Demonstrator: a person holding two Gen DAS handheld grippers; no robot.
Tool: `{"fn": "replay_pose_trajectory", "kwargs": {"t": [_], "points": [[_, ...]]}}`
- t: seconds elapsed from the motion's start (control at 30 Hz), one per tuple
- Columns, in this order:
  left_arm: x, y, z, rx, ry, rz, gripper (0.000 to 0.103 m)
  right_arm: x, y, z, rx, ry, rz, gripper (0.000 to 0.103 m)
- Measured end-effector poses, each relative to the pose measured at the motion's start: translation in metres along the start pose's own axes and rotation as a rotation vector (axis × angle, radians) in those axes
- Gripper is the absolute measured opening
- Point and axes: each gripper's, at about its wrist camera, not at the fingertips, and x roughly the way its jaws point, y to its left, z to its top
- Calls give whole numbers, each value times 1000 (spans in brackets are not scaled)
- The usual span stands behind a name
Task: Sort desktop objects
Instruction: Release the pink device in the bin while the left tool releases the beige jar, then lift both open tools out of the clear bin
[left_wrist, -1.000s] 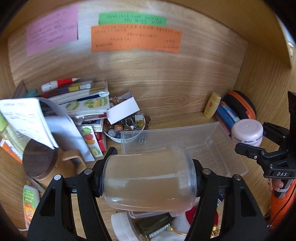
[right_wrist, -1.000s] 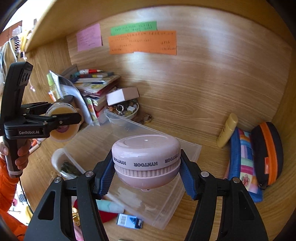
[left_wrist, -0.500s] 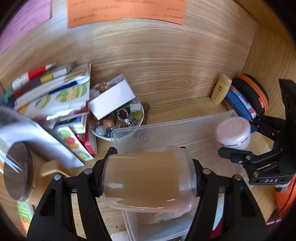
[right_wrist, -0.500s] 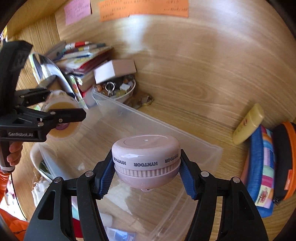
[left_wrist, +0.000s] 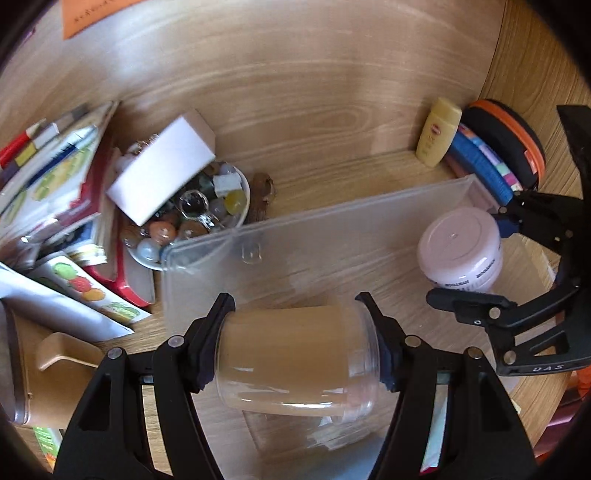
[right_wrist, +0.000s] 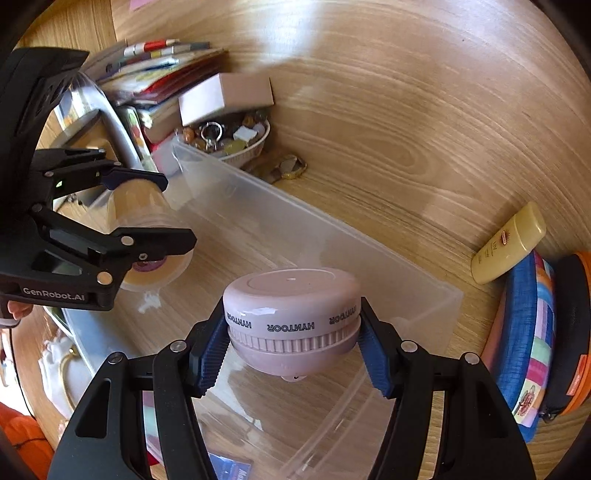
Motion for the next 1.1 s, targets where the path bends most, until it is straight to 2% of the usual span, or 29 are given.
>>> {"fn": "replay_pose_trajectory", "kwargs": {"t": [0.37, 0.53, 0.67, 0.77, 0.97, 1.1], "points": [[11, 1, 2, 11, 21, -3, 66, 10, 5, -2, -24, 63, -7, 60], [14, -2, 2, 22, 27, 11, 68, 8, 9, -3, -37, 73, -47, 61], [11, 2, 5, 5, 30, -3, 71, -3, 9, -2, -36, 40, -52, 78], [-1, 4, 5, 2, 5, -19, 74, -10, 12, -2, -44, 28, -64, 79], [-22, -9, 4, 31, -56, 10, 79, -25, 19, 1, -38, 3, -68, 79], [-47, -8, -3, 21, -101, -1, 87, -40, 22, -2, -23, -32, -65, 79]]}}
